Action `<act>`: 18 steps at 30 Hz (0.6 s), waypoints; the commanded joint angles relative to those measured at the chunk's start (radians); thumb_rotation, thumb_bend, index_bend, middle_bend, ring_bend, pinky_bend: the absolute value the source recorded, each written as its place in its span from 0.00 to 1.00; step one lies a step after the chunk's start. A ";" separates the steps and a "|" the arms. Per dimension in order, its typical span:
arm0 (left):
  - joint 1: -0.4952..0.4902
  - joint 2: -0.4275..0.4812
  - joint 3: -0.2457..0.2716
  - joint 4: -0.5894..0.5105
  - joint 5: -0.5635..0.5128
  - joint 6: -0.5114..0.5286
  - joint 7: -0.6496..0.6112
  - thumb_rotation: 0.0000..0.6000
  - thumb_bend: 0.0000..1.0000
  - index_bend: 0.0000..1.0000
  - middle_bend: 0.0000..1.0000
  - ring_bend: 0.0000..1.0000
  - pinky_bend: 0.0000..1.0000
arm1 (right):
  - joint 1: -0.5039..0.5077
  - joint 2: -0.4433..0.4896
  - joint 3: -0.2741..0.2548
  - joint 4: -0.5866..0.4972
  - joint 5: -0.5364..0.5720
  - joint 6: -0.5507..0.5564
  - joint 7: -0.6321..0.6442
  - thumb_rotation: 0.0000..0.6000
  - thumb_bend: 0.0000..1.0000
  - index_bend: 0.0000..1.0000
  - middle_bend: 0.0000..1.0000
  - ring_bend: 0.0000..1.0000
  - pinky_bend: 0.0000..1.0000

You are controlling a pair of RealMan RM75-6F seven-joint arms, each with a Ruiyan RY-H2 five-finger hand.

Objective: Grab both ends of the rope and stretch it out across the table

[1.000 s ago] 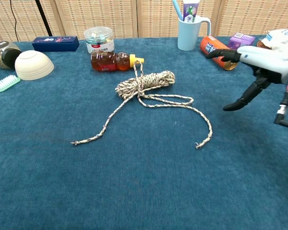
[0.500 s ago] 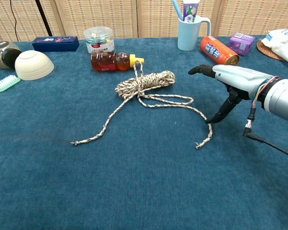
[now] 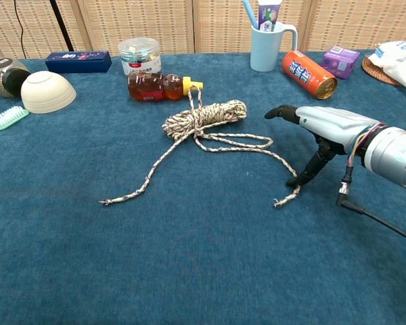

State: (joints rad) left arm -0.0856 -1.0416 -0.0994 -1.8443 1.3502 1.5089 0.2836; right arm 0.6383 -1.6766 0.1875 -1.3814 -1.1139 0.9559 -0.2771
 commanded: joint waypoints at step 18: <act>-0.009 -0.017 0.006 -0.006 0.014 -0.006 0.010 1.00 0.22 0.21 0.09 0.03 0.00 | -0.023 0.053 -0.017 0.096 -0.020 0.045 -0.031 1.00 0.08 0.03 0.00 0.00 0.00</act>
State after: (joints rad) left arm -0.0944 -1.0589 -0.0935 -1.8500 1.3641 1.5031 0.2941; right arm 0.6142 -1.6259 0.1703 -1.2965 -1.1324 1.0032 -0.3099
